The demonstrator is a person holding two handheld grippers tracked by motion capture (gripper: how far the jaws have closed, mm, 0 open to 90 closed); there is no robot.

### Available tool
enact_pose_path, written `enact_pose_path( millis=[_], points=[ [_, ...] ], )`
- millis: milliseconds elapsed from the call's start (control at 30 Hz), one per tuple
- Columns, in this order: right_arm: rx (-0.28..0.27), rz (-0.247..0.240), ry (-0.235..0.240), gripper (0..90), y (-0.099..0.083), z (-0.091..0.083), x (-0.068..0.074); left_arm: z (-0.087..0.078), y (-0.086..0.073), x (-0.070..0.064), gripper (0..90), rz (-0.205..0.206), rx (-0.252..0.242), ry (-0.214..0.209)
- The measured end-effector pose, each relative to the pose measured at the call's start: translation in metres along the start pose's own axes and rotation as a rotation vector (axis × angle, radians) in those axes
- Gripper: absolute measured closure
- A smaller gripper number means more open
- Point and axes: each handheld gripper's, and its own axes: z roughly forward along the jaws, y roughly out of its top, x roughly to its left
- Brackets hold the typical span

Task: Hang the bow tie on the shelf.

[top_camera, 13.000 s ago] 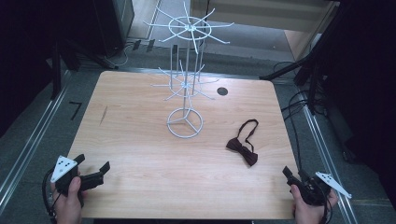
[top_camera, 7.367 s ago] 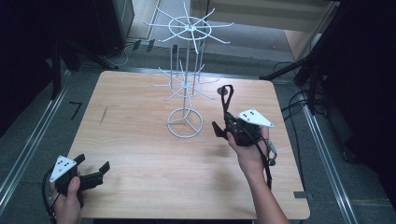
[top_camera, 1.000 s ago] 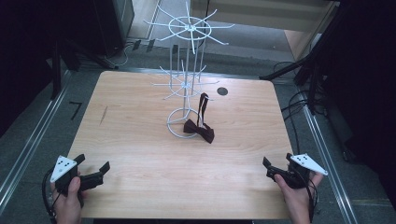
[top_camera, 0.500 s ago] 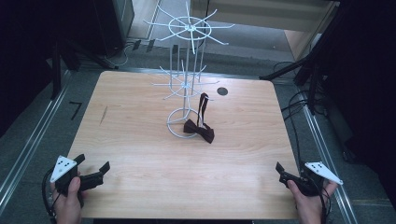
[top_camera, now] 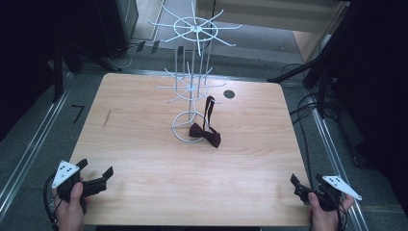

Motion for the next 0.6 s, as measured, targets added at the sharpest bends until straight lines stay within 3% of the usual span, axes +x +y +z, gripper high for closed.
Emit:
enact_pose_path(
  millis=[67, 233, 400, 600],
  points=[
    [-0.002, 0.027, 0.006, 0.9, -0.0064, 0.0001, -0.0013, 0.0001, 0.0000, 0.0000, 0.1, 0.000, 0.001, -0.001],
    [-0.011, 0.014, 0.001, 0.9, -0.0072, -0.0013, -0.0015, 0.0007, 0.0001, -0.0004, 0.1, 0.003, 0.001, 0.000],
    [-0.012, 0.031, 0.008, 0.9, -0.0093, 0.0004, -0.0027, 0.0008, 0.0000, -0.0009, 0.1, 0.005, 0.005, -0.004],
    [0.008, -0.006, 0.010, 0.9, -0.0092, 0.0015, 0.0015, 0.0013, 0.0003, -0.0011, 0.1, 0.007, 0.012, -0.002]
  ],
)
